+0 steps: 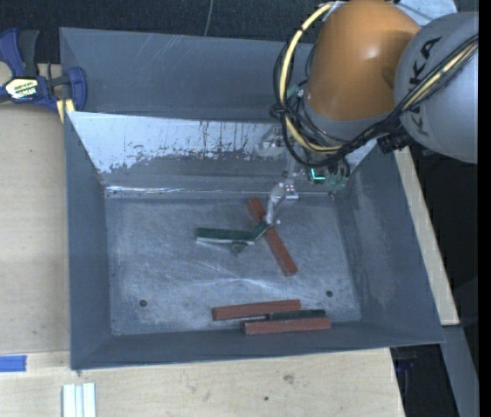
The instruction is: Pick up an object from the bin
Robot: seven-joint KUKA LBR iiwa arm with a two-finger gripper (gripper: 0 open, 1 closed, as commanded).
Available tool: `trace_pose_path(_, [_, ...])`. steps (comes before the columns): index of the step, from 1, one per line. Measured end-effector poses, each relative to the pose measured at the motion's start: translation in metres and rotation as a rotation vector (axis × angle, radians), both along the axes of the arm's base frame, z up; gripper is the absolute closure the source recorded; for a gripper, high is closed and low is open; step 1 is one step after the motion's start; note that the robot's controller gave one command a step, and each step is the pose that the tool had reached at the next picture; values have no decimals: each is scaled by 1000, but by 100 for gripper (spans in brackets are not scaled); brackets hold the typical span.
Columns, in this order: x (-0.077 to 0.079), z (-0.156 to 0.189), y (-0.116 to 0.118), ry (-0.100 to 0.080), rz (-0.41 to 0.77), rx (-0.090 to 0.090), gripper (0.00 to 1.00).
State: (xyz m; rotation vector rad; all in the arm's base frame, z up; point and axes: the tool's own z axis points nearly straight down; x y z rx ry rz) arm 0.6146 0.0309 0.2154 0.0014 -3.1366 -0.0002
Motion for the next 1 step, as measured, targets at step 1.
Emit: trace_pose_path(1, [2,5,0,-9,-1,0,0])
